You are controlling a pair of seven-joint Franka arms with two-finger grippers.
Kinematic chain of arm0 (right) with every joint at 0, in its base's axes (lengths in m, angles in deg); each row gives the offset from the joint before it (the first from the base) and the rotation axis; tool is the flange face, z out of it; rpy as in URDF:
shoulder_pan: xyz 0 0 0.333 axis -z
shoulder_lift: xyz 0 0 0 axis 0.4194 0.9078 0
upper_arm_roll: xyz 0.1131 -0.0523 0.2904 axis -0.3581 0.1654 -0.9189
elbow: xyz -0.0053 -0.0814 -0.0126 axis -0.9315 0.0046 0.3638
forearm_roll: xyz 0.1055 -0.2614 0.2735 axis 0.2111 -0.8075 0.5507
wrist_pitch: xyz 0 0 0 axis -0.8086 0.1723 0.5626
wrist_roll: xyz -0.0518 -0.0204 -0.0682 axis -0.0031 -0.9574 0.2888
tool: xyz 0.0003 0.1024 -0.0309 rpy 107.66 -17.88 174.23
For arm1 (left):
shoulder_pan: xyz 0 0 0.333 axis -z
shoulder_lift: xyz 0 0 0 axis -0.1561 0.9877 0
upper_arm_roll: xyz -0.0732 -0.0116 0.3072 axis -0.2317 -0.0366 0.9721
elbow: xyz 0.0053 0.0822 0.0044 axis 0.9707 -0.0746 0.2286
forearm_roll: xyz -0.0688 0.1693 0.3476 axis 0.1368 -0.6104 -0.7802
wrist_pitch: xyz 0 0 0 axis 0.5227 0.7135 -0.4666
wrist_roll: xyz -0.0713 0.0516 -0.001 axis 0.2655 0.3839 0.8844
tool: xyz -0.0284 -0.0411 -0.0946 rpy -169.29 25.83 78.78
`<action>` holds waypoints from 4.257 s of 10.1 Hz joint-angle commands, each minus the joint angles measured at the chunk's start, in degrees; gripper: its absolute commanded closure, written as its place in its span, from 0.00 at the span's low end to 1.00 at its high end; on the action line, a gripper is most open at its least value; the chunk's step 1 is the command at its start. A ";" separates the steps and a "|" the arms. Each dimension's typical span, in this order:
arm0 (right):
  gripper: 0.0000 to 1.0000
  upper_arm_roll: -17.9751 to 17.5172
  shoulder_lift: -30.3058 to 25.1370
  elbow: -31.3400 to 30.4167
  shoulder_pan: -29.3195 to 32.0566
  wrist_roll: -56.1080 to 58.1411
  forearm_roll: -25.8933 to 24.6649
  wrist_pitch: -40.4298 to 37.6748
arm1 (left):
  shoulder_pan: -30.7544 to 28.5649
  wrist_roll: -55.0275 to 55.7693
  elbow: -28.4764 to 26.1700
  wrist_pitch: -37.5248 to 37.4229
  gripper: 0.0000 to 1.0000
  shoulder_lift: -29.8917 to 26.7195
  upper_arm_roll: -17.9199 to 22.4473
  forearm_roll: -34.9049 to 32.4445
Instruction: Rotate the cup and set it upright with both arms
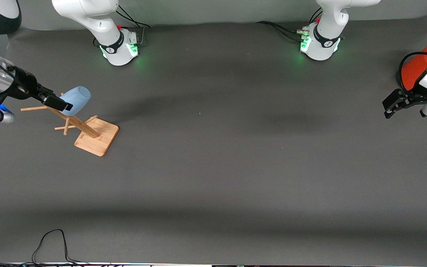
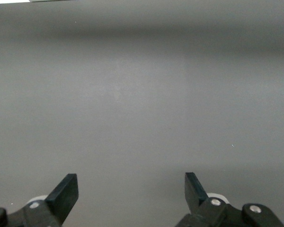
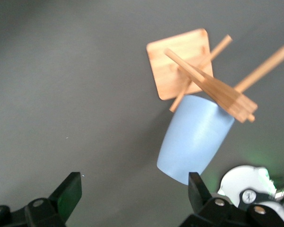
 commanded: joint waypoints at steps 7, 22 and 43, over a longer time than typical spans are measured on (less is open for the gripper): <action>0.00 6.36 -4.84 -18.55 0.38 -10.46 6.37 10.30 | 1.20 0.07 1.95 -1.38 0.00 1.19 0.33 -0.53; 0.54 4.87 -5.37 -9.70 -5.13 -19.65 16.66 3.71 | 1.20 0.24 1.86 -1.74 0.00 1.63 0.33 -0.62; 0.00 5.30 44.65 9.21 -60.88 -85.79 -2.84 48.20 | 2.60 0.15 21.43 -0.42 0.00 25.94 -1.51 -0.53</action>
